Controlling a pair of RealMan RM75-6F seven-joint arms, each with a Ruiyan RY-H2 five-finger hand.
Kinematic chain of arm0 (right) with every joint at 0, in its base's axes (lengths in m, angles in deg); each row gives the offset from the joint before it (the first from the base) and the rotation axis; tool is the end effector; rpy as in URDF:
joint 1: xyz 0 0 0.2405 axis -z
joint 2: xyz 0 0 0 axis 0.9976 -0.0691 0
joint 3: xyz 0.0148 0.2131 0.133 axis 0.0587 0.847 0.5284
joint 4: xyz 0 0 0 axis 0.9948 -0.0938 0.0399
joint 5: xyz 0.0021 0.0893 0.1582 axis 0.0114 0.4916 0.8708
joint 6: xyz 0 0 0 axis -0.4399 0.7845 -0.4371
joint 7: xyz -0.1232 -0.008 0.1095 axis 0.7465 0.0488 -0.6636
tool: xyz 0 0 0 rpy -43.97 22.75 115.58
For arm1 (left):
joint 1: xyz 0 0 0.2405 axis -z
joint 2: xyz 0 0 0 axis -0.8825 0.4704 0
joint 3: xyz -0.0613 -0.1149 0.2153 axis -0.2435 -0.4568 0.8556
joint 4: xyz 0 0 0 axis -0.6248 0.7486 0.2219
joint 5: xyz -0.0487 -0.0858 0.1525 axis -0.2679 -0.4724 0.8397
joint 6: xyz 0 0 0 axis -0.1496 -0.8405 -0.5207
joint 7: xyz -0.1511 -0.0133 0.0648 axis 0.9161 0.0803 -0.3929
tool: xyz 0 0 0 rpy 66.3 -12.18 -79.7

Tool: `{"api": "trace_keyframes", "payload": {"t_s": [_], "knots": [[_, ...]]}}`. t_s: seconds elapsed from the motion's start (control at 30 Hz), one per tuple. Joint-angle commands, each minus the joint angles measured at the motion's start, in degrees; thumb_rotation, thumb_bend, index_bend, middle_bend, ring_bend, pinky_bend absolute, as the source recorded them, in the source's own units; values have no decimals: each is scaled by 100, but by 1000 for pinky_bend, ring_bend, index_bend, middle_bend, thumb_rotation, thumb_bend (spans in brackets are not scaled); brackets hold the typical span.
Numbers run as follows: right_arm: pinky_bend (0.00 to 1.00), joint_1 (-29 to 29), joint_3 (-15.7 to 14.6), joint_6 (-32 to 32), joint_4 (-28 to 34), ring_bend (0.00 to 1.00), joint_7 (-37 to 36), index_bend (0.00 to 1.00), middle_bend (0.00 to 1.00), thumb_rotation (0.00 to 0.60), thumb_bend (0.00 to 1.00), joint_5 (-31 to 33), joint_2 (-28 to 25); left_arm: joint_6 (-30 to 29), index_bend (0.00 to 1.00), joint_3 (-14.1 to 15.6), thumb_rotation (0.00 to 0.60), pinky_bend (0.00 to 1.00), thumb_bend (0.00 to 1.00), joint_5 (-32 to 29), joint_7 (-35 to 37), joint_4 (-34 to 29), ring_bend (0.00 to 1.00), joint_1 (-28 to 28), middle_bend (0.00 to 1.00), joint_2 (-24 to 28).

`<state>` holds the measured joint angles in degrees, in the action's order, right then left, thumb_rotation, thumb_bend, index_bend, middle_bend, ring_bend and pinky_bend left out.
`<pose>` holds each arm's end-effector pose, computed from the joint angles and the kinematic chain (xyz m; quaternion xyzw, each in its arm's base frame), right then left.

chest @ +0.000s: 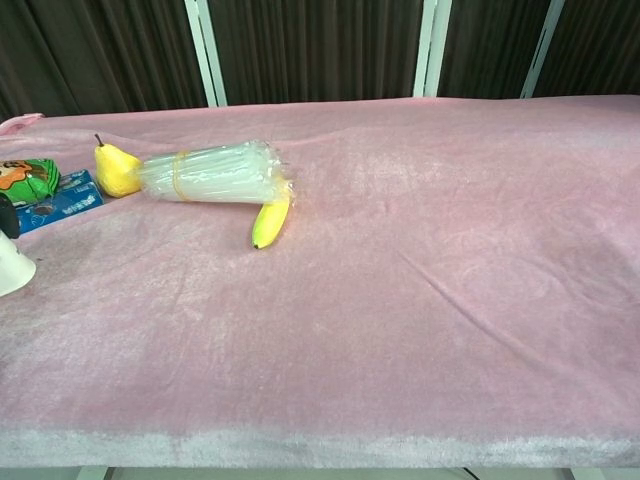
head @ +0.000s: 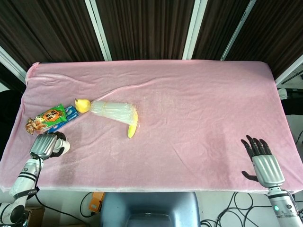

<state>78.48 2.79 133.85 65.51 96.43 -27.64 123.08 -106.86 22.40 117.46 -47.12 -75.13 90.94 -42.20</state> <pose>-0.2931 -0.2010 0.1466 0.6702 -0.3784 0.3034 0.5618 -0.3000 0.3243 0.1031 -0.6906 -0.4242 -0.2567 0.5265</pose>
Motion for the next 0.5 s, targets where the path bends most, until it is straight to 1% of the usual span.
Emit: {"api": "trace_keyframes", "payload": {"t_s": [0.03, 0.07, 0.17, 0.23, 0.27, 0.3, 0.37, 0.43, 0.5], "knots": [[55, 3, -1, 10, 0, 0, -8, 0, 0, 600, 252, -7, -5, 59, 399, -5, 600, 415, 393, 19, 31, 50, 345, 14, 412, -33], [55, 4, -1, 15, 0, 0, -12, 0, 0, 600, 252, -9, -7, 94, 385, -6, 600, 401, 392, 14, 40, 67, 329, 21, 397, -40], [55, 13, -4, 34, -3, 0, -29, 0, 0, 600, 253, -16, -16, 199, 287, -16, 600, 325, 386, 3, 108, 99, 234, 39, 305, -38], [55, 17, -6, 41, -4, 0, -35, 0, 0, 600, 252, -17, -20, 218, 188, -22, 600, 275, 376, 40, 189, 118, 158, 34, 230, -30], [55, 19, -7, 44, -4, 0, -36, 0, 0, 600, 253, -19, -21, 211, 178, -24, 600, 272, 375, 60, 218, 128, 152, 27, 223, -25], [55, 21, -8, 47, -4, 0, -36, 0, 0, 600, 252, -22, -23, 206, 120, -24, 600, 254, 368, 58, 231, 125, 119, 12, 188, -12], [55, 23, -9, 52, -3, 0, -38, 0, 0, 600, 252, -24, -24, 187, 44, -26, 600, 230, 351, 56, 219, 79, 78, -8, 143, 25], [55, 26, -9, 55, -2, 0, -40, 0, 0, 600, 252, -21, -26, 102, 19, -27, 600, 211, 342, 73, 184, -42, 58, -52, 124, 96], [55, 27, -10, 59, -2, 0, -40, 0, 0, 600, 252, -26, -25, -174, 7, -29, 600, 191, 339, 168, 106, -235, 51, -152, 111, 189]]}}
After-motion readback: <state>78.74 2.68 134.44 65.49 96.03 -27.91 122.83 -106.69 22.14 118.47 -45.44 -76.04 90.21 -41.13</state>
